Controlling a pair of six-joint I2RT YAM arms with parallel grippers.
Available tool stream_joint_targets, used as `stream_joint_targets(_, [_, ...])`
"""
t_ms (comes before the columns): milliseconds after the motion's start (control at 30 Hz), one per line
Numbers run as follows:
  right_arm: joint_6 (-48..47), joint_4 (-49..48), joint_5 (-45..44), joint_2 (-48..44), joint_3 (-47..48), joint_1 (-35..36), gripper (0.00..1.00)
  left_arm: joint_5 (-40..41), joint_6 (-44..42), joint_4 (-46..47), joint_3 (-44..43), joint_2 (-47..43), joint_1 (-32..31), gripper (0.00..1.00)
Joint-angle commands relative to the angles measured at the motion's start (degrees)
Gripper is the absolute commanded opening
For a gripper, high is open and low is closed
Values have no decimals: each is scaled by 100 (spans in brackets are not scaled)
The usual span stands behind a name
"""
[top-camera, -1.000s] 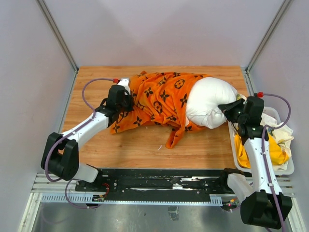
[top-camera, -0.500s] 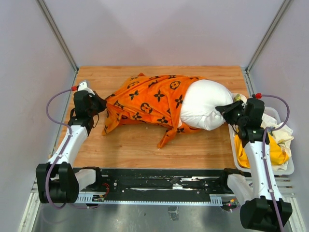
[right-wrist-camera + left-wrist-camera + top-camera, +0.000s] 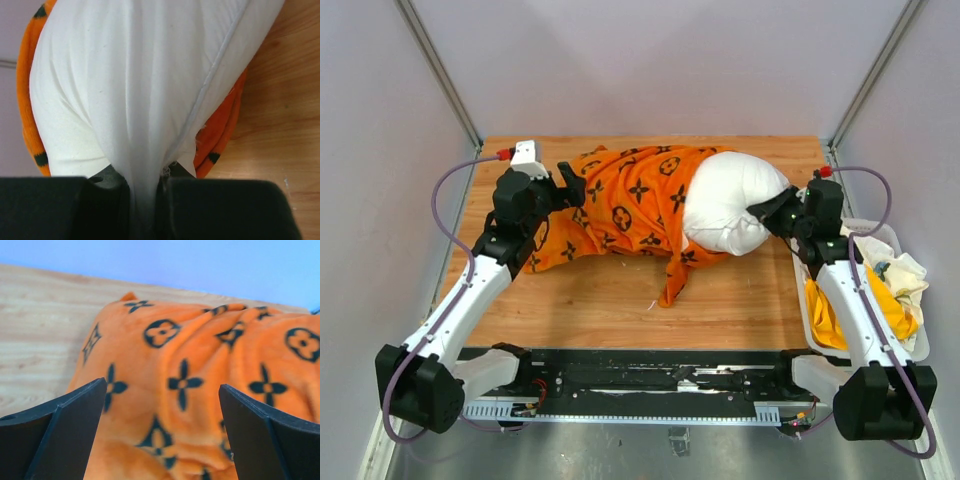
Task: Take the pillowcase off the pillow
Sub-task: Remove the pillow from the pillowcase.
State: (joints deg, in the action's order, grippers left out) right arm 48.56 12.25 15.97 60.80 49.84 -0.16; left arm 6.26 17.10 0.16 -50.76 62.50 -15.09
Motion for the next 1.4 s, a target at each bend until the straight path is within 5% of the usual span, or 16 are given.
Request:
stream_joint_targets(0, [-398,-548,-191,22,455,695,1,153,-438,395,-561,408,-238,99])
stream_joint_targets(233, [-487,-602,-106,-45,472,898,1,1132,-1485,135,-2775,2750,-1022,99])
stream_joint_targets(367, [-487,-610,-204,-144,375,907,1,770,-1718,-56,-3938,3961,-1048,99])
stream_joint_targets(500, [-541,-592,-212,-174,401,905,1,-71,-1792,-1582,-5502,5474,-1042,99])
stream_joint_targets(567, [-568,-586,-217,-188,403,898,1,-72,-1791,-2326,-6251,6198,-1040,94])
stream_joint_targets(633, [-595,-580,-228,-203,385,904,1,2,-1823,-2625,-6522,6589,-985,76])
stream_joint_targets(667, [-607,-583,-238,-224,367,902,1,-43,-1790,-2623,-6483,6632,-922,61])
stream_joint_targets(733, [-635,-598,-341,-288,304,893,1,-33,-1580,-2376,-6082,6454,-755,8])
stream_joint_targets(767, [-639,-621,-392,-325,260,881,1,16,-1438,-2171,-5807,6272,-645,1])
stream_joint_targets(1200, [-190,-694,-416,-746,-187,135,1,-1492,1005,713,-1520,3092,2426,0])
stream_joint_targets(1367, [-142,-846,-302,-636,-173,95,1,-1597,1180,1297,-796,2316,2771,0])
